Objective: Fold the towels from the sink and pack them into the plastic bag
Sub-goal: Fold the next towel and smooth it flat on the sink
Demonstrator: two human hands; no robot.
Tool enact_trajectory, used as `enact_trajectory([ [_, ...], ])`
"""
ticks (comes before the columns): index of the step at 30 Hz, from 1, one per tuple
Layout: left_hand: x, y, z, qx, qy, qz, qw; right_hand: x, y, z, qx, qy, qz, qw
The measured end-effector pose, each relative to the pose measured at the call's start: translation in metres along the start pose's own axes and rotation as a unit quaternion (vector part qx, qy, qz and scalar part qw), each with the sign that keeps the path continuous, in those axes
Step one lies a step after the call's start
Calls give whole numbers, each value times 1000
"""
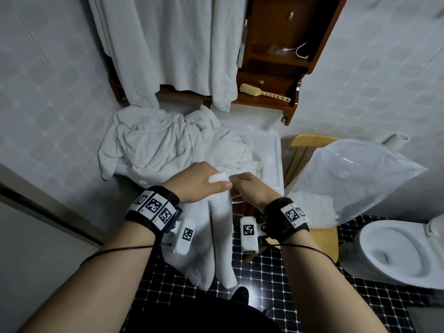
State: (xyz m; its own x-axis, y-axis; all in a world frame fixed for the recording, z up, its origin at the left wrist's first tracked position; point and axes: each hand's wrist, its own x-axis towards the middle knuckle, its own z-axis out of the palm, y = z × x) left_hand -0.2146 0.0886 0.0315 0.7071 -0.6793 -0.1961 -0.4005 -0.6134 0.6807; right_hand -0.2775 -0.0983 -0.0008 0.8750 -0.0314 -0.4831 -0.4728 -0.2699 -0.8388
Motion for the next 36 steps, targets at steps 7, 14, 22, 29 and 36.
enact_trajectory([
  [7,-2,-2,9,-100,18,25,995,-16,2,4,84,-55,-165,981],
  [14,-1,-1,13,-132,21,51,990,-21,-6,-4,-96,-15,-183,978],
  [22,-5,8,12,-147,66,68,985,-22,-4,-13,-84,-28,-214,973],
  [29,-3,7,9,-9,93,9,996,-11,-1,-13,-95,23,-217,971],
  [36,-14,1,1,-8,-80,-67,994,-13,-11,-11,-27,78,-265,961],
])
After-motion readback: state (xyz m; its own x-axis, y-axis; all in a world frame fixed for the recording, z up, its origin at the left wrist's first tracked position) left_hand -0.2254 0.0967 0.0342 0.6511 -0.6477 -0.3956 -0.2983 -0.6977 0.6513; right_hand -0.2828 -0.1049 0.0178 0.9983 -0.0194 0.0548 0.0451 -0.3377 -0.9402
